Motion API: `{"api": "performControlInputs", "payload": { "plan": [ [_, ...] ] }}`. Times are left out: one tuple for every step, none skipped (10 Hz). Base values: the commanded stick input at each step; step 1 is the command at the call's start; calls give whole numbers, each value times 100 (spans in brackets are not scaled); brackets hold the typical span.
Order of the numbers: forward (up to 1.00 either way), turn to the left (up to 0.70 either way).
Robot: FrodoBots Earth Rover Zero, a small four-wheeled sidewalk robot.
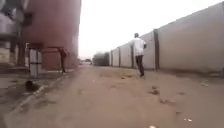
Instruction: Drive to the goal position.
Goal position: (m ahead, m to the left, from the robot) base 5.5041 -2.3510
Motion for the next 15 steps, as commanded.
{"api": "performControlInputs", "payload": {
  "plan": [
    [100, 0],
    [100, 0],
    [100, 0],
    [100, 0],
    [100, 0],
    [100, 0],
    [100, 0],
    [100, 0],
    [100, 0],
    [100, 0],
    [100, 0],
    [100, 0],
    [100, 0],
    [100, 0],
    [100, 0]
  ]
}}
